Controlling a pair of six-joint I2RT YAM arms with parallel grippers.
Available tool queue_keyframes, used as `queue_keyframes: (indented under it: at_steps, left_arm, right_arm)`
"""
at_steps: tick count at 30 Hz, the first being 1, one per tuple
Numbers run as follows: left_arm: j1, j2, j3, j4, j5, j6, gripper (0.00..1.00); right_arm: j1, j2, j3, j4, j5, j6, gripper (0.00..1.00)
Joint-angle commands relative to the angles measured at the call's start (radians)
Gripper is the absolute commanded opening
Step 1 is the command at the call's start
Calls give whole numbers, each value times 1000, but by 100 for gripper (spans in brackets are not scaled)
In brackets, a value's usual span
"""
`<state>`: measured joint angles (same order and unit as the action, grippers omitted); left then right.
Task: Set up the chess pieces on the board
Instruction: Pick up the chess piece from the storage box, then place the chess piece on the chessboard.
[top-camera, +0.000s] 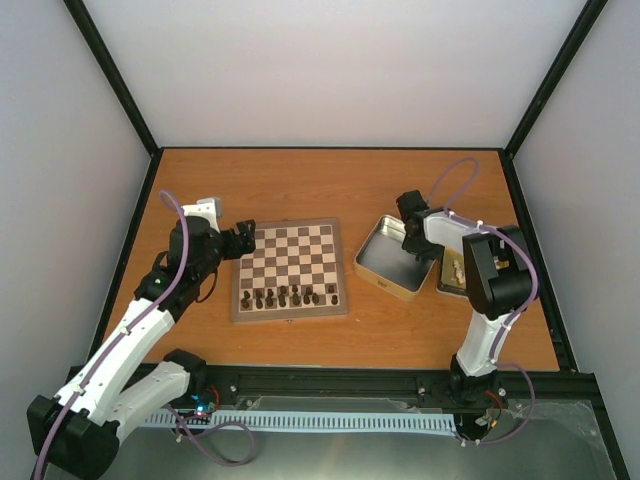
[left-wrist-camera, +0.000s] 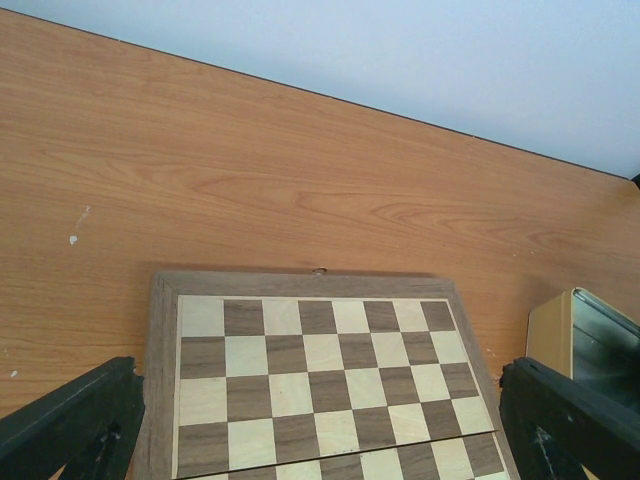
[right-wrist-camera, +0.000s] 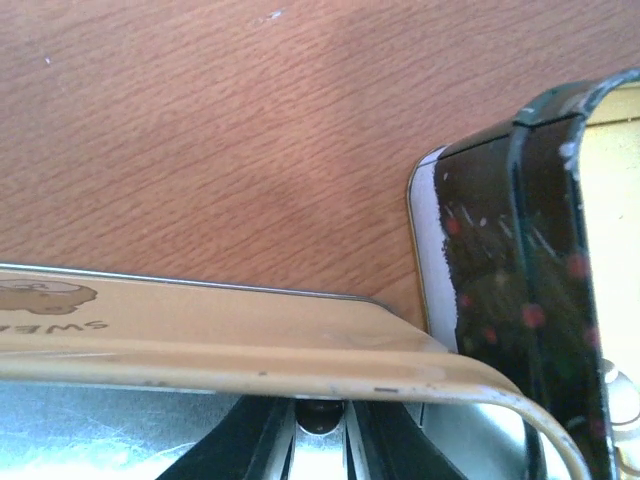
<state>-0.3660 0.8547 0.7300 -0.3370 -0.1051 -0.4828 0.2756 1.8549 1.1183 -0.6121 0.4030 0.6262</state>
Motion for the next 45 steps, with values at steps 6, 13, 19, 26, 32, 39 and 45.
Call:
queue_keyframes:
  at_steps: [6, 13, 19, 26, 32, 39, 45]
  left_arm:
    - [2, 1, 9, 20, -11, 17, 98]
    - [2, 6, 3, 35, 9, 15, 98]
    - [2, 28, -1, 70, 104, 18, 98]
    - [2, 60, 0, 122, 283, 19, 98]
    - [2, 146, 18, 237, 585, -76, 98]
    - [2, 279, 33, 336, 745, -250, 96]
    - [2, 360, 25, 452, 886, -433, 90]
  right_arm:
    - [-31, -28, -68, 114, -86, -40, 5]
    - [-31, -127, -87, 131, -356, -131, 3]
    - [-31, -221, -136, 166, -534, -186, 5]
    - [-32, -261, -157, 191, -593, -214, 5]
    - [-20, -366, -192, 290, -724, -281, 7]
    - [81, -435, -190, 374, -842, -332, 8]
    - [220, -425, -158, 428, -890, -351, 8]
